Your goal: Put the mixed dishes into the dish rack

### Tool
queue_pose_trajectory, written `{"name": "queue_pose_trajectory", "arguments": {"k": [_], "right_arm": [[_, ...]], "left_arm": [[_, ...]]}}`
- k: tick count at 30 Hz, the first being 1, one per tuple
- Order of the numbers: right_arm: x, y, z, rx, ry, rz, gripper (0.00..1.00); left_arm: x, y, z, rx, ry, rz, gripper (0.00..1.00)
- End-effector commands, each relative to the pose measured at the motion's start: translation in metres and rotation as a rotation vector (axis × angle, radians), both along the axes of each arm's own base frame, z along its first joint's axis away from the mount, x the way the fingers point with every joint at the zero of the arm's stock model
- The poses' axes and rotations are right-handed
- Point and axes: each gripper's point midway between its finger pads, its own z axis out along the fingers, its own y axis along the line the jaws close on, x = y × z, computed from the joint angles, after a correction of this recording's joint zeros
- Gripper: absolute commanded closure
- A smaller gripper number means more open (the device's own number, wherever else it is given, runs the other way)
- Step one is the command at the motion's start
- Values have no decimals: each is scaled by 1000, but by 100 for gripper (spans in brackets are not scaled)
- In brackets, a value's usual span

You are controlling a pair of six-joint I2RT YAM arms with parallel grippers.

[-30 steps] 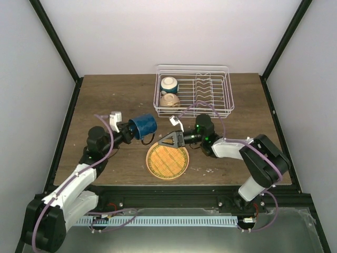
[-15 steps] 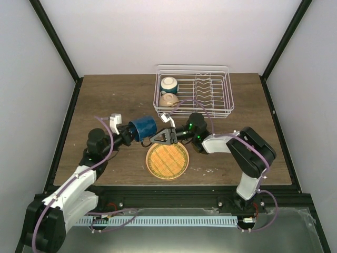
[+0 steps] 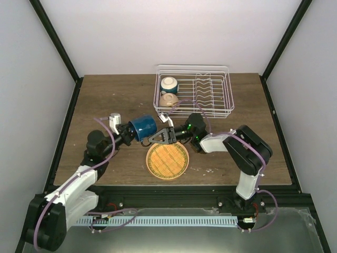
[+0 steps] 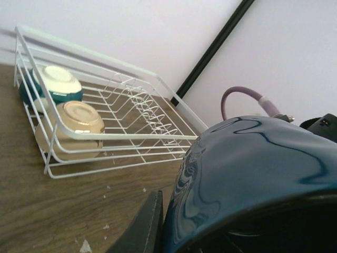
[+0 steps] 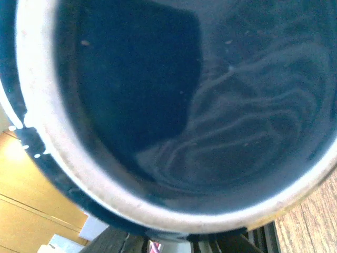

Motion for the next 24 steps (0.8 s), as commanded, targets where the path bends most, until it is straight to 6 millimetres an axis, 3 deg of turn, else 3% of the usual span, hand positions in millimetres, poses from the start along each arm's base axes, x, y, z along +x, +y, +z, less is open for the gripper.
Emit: {"name": "queue_pose_trajectory", "arguments": {"k": [1, 6, 13, 18, 24], "right_arm": [[-1, 4, 35, 108, -149, -10, 84], [2, 4, 39, 106, -180, -41, 91], [21, 1, 36, 62, -214, -148, 97], [38, -9, 33, 55, -203, -198, 99], [52, -15, 31, 37, -213, -244, 99]], "left_arm": [[-1, -3, 6, -40, -29, -20, 100], [1, -2, -4, -14, -8, -6, 98], [4, 7, -15, 46, 17, 48, 80], [6, 9, -26, 68, 47, 66, 57], [8, 10, -35, 88, 71, 76, 53]]}}
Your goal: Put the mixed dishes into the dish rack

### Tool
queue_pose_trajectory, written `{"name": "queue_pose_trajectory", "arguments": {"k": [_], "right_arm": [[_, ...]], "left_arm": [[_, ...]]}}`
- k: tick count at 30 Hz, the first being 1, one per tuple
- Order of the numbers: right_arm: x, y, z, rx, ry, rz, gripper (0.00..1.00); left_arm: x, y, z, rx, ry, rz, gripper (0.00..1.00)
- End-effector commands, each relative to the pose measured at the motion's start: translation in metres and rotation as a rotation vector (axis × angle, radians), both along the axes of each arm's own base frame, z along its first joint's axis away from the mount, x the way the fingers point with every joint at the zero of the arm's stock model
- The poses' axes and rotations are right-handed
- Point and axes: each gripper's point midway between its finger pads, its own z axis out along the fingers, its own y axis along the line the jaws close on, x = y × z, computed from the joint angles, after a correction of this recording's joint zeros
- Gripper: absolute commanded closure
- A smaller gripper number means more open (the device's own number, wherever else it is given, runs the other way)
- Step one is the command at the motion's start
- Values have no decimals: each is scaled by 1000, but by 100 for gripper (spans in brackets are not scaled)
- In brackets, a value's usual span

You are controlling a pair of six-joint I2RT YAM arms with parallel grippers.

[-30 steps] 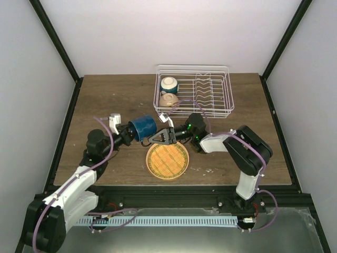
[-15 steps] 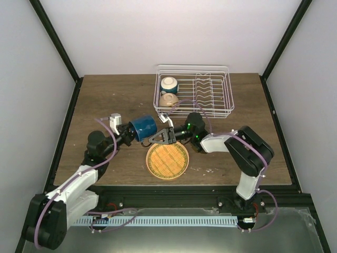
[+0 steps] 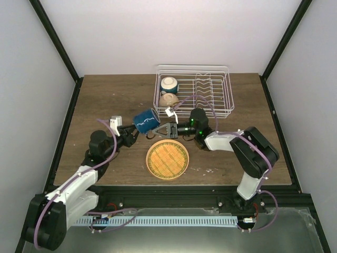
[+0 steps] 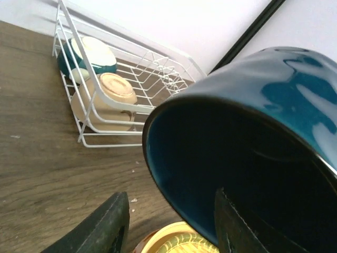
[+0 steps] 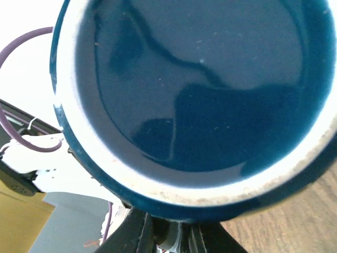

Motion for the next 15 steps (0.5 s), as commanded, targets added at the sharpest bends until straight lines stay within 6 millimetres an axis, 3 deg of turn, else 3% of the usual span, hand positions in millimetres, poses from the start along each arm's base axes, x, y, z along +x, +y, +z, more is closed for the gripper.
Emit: {"name": "queue_pose_trajectory", "arguments": {"k": [1, 6, 10, 11, 13, 15], "right_arm": [[15, -4, 36, 68, -154, -62, 99], [39, -17, 35, 31, -168, -147, 99], [70, -29, 37, -99, -210, -280, 99], [94, -36, 50, -209, -287, -401, 99], [118, -45, 66, -302, -348, -516, 99], [141, -57, 70, -410, -382, -624, 99]], "left_arm": [[2, 2, -7, 26, 9, 15, 52], [4, 9, -14, 74, 31, 50, 50], [13, 37, -27, 169, 103, 215, 47], [16, 58, -31, 242, 138, 328, 46], [16, 69, -27, 277, 143, 382, 46], [16, 77, -23, 295, 146, 423, 45]]}}
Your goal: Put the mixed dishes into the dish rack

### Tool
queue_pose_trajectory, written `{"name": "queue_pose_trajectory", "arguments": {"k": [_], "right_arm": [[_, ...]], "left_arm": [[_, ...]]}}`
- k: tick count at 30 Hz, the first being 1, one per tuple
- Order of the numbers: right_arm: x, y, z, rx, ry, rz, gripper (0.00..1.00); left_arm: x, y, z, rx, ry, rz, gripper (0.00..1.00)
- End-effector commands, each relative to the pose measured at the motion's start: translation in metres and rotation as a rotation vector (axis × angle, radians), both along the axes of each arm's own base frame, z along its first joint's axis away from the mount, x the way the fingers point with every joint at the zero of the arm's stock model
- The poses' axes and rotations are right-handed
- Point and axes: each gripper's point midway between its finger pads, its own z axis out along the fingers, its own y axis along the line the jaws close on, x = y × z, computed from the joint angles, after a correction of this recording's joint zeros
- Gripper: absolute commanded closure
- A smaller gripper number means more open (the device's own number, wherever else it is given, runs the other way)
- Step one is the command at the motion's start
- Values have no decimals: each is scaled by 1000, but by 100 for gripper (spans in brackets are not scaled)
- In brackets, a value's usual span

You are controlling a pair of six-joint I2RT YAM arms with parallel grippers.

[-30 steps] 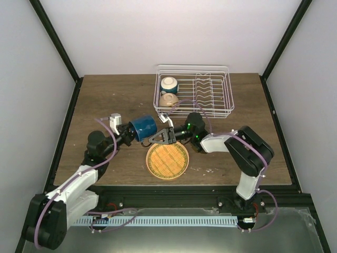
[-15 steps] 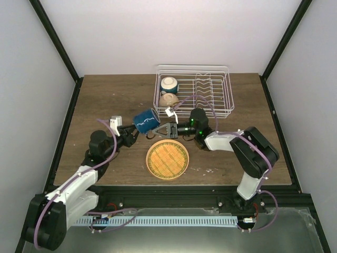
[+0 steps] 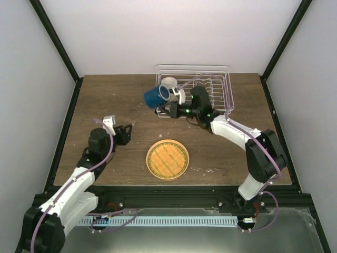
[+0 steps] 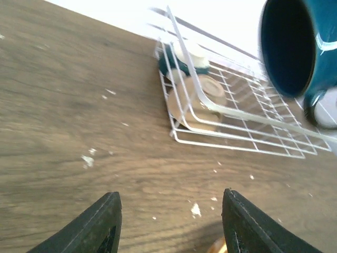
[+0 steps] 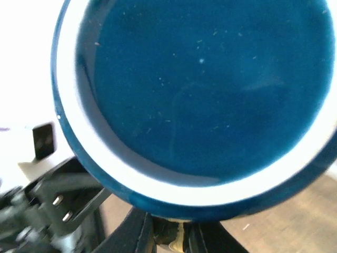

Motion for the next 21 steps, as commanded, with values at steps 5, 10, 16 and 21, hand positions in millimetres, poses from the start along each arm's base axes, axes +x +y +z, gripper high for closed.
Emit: {"name": "queue_pose_trajectory", "arguments": {"k": [5, 10, 16, 21], "right_arm": [[94, -59, 46, -406, -261, -444, 98], [126, -69, 25, -518, -253, -525, 98], [161, -81, 6, -648, -262, -602, 98], [181, -89, -5, -713, -265, -652, 98]], "left_arm": [[5, 53, -3, 188, 102, 268, 45], [6, 61, -12, 226, 153, 305, 45], [7, 62, -13, 236, 167, 310, 45], [7, 62, -15, 241, 174, 309, 45]]}}
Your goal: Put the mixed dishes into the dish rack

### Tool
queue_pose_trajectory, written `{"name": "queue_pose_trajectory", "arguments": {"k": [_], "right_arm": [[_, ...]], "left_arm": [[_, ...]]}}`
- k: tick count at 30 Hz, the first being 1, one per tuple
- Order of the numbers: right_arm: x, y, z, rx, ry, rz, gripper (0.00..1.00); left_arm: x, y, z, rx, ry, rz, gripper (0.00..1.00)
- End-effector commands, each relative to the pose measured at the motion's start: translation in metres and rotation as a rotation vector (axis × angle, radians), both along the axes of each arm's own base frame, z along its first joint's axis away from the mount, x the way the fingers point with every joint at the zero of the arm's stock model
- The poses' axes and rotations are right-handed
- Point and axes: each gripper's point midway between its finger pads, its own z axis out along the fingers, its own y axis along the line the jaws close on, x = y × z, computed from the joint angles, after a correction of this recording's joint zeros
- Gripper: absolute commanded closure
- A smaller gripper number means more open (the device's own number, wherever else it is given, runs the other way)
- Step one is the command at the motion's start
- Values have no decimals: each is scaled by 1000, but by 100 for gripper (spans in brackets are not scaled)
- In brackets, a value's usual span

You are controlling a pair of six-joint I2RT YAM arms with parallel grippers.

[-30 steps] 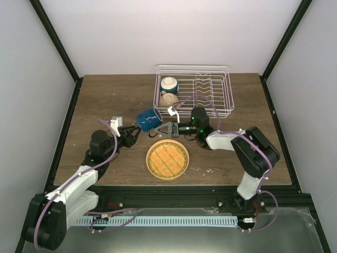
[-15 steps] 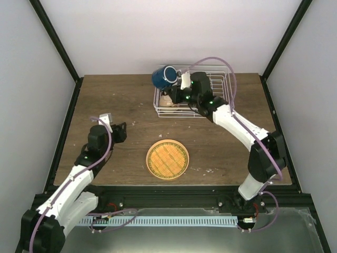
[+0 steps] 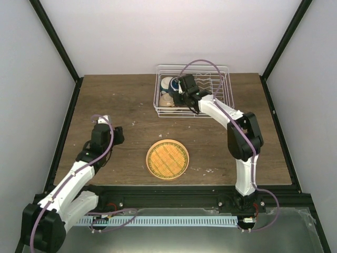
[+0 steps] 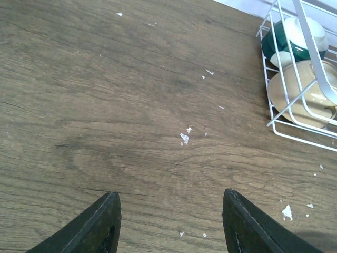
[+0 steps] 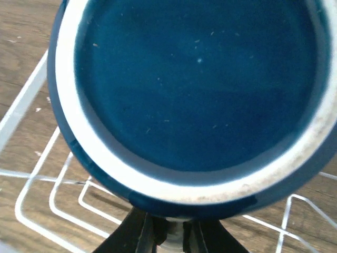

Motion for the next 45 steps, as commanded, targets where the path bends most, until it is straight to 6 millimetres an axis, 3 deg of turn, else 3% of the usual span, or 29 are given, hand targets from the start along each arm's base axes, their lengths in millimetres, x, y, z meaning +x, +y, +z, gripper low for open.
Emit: {"name": "queue_pose_trajectory", "arguments": {"k": [1, 7, 14, 23, 32, 36, 45], "right_arm": [[35, -13, 64, -14, -188, -77, 98], [45, -24, 50, -68, -180, -122, 98], [58, -38, 16, -73, -93, -135, 97], [63, -37, -17, -59, 4, -114, 97], [55, -17, -26, 6, 63, -14, 93], [51, -8, -28, 33, 88, 33, 86], [45, -8, -37, 12, 132, 51, 72]], "left_arm": [[3, 2, 8, 15, -11, 8, 45], [5, 0, 5, 17, -5, 0, 44], [8, -3, 0, 12, 10, -10, 44], [9, -5, -2, 12, 23, -16, 44], [10, -7, -4, 9, 32, -26, 44], [9, -7, -5, 6, 36, -30, 44], [9, -10, -7, -4, 40, -41, 44]]}}
